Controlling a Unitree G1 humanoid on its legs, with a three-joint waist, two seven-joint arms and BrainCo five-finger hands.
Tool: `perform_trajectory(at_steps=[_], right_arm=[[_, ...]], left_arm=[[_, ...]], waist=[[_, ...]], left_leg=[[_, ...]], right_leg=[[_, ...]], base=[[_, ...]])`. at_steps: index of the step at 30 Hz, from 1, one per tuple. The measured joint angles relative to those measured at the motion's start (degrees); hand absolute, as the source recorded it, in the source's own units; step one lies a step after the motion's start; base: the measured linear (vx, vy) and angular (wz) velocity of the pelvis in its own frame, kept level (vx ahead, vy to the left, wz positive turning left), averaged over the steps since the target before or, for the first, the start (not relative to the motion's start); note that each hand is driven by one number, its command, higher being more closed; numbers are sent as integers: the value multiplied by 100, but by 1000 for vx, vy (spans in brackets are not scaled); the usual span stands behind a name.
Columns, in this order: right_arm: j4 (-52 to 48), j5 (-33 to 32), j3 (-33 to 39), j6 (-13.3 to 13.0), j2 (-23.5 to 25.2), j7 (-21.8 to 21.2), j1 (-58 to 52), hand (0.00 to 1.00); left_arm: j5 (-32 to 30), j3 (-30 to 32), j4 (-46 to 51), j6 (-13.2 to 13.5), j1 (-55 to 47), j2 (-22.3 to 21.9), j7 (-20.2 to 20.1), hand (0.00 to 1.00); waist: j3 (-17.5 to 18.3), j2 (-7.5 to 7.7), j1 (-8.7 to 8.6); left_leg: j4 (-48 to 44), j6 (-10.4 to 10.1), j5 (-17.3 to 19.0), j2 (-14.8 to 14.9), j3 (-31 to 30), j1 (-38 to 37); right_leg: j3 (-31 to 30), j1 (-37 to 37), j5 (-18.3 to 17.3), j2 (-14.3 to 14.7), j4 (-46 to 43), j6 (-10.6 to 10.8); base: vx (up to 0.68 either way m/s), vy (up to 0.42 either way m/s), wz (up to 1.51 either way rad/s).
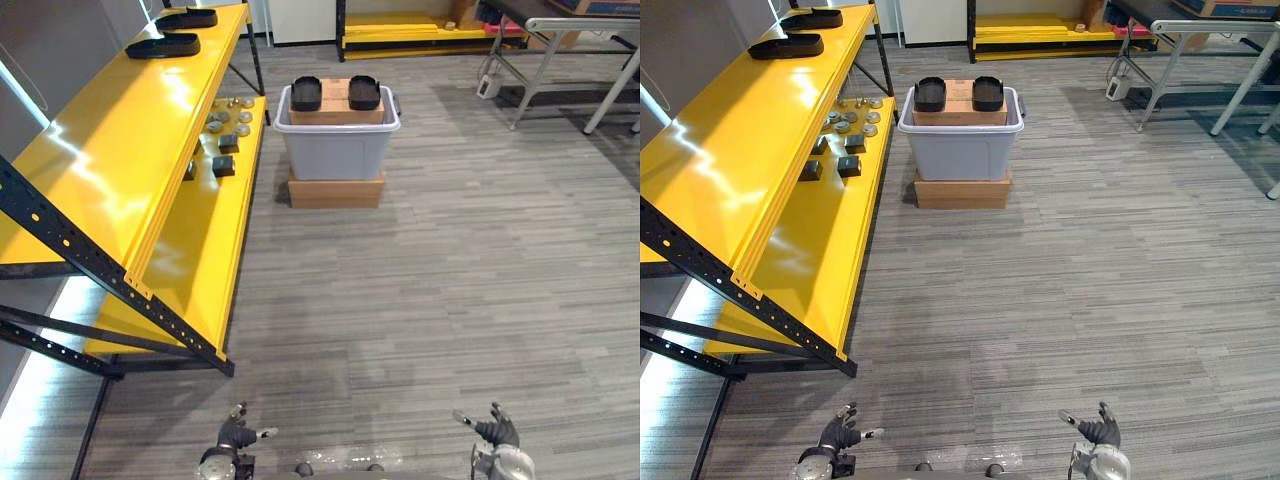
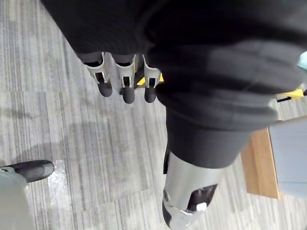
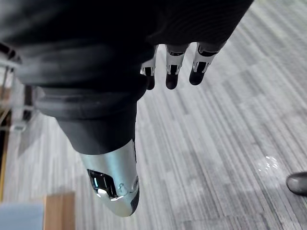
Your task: Walk over and take plastic housings, then place them on the shelf
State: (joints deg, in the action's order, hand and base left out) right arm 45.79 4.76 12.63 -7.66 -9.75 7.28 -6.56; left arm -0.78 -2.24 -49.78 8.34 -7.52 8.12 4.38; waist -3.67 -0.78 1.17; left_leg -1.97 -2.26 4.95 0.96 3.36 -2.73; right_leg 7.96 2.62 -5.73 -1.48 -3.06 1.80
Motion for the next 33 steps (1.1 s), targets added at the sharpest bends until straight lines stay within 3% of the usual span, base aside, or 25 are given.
perform_trajectory(at_steps=[7,14,19,22,27,29,30,32,33], right_arm=[[-44,264,-433,-77,-118,-24,-35,0],[-163,251,-446,-77,-154,1,-70,0],[-162,44,-409,-71,-156,24,-42,0],[-159,-114,-355,-53,-154,33,7,0],[-153,-274,-102,47,-199,156,152,0],[-153,-360,98,82,-201,202,177,0],[-153,-379,113,97,-207,236,165,0],[-154,-419,100,175,-193,261,158,0],[-154,-419,100,185,-195,261,163,0]], left_arm=[[2,-87,431,116,-20,2,94,0],[19,-173,618,117,-21,20,111,0],[43,-170,742,111,-19,80,130,0],[117,-126,835,109,-9,120,200,0],[255,125,1007,105,-22,116,220,0],[339,207,1114,98,-25,108,221,0],[376,219,1136,98,-23,109,224,0],[517,261,1148,93,-41,146,270,0],[539,268,1148,88,-43,152,313,0]], waist=[[25,-48,-7],[28,-78,-8],[28,-75,-6],[25,-69,-4],[29,-105,77],[-14,-130,86],[-31,-127,83],[-153,-121,13],[-169,-129,-31]], left_leg=[[-108,-196,128,7,2,-71],[-127,-190,137,4,31,-109],[-475,16,416,26,137,85],[-870,41,584,61,186,438],[-1469,305,1012,117,443,950],[-1866,425,1369,53,518,1125],[-1912,451,1454,9,519,1110],[-1954,623,1595,-171,477,877],[-1948,647,1611,-185,473,815]], right_leg=[[124,133,-127,-38,-44,178],[153,108,-176,-59,-202,125],[147,-107,-427,-70,-564,5],[118,-350,-429,-68,-681,9],[-53,-774,-504,-76,-861,118],[-82,-1170,-857,-255,-1683,371],[-61,-1319,-938,-334,-2040,411],[106,-2005,-1106,-673,-3660,369],[151,-2093,-1191,-693,-3776,359]], base=[[22,0,5],[0,0,0],[-24,-10,-4],[-52,4,-9],[-33,59,-27],[19,168,-19],[57,187,-10],[133,186,5],[217,142,11]])
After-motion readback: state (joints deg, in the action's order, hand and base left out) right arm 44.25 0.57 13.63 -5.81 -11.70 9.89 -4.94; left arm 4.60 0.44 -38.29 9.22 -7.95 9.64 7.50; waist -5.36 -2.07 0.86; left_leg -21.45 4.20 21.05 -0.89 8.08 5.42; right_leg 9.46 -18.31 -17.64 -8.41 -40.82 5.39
